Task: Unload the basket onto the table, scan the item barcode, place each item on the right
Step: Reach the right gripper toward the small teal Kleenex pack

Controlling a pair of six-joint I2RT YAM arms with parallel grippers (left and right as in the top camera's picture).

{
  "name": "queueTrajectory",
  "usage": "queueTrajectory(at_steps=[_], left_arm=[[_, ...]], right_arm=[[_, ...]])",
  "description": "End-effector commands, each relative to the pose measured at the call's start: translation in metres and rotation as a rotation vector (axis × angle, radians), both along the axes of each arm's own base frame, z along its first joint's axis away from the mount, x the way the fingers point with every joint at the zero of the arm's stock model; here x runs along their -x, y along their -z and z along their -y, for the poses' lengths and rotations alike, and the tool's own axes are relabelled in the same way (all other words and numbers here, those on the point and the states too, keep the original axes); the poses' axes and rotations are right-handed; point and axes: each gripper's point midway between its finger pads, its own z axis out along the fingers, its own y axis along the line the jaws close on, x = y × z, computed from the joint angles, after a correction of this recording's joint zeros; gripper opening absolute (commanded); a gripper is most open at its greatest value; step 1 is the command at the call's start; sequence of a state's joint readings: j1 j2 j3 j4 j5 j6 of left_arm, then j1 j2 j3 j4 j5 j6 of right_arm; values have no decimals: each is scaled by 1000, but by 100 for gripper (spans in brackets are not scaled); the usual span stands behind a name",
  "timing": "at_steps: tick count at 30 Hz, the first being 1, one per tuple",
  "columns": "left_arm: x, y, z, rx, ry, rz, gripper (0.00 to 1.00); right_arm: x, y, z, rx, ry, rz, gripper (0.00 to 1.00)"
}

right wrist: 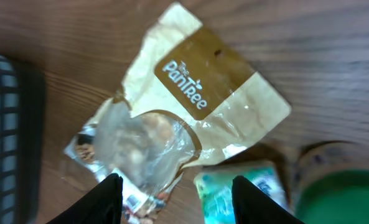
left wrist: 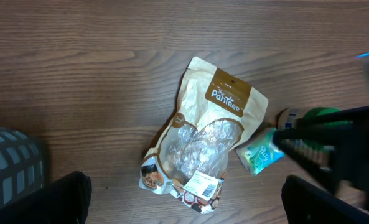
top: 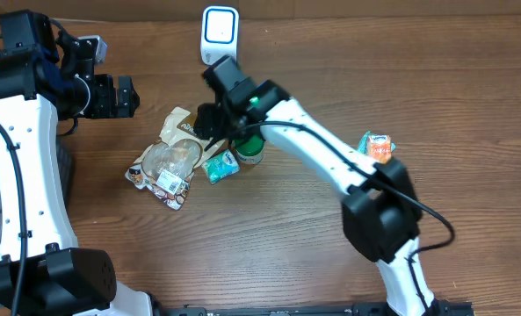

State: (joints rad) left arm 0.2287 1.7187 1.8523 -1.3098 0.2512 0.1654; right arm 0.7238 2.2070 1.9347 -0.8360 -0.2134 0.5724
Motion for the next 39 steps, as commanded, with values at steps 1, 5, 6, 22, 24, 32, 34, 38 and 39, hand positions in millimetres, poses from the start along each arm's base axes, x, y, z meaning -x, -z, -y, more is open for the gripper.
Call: queueTrajectory(at_steps=[1,5,6,22,24,32,34,38,39], left_arm=[[-1,-10,4,-9,29,33,100],[-1,-10,4,-9,29,33,100],[-1,-10,4,-9,29,33,100],[-1,-10,4,-9,29,33,99],[-1,-10,4,-9,29,33,100],[-1,-10,4,-9,29,33,100],[-1,-10,4,-9,29,33,100],[-1,-10,4,-9,29,33,100],[-1,-10,4,-9,29,33,100]], right_arm=[[-7,19,11,72,65,-3,53],[-11,32,41,197,131,-4,53],[-11,33,47,213,138,-13,53],[-8,42,120,257,-83,-157,55],[-6,37,104,178,-179,-132,54],[0,34,17,98,-436,128,50],[13,39,4,94,-472,118,45],[53,44,-21,91,-564,82,42],[60,44,-27,91,-581,84,42]])
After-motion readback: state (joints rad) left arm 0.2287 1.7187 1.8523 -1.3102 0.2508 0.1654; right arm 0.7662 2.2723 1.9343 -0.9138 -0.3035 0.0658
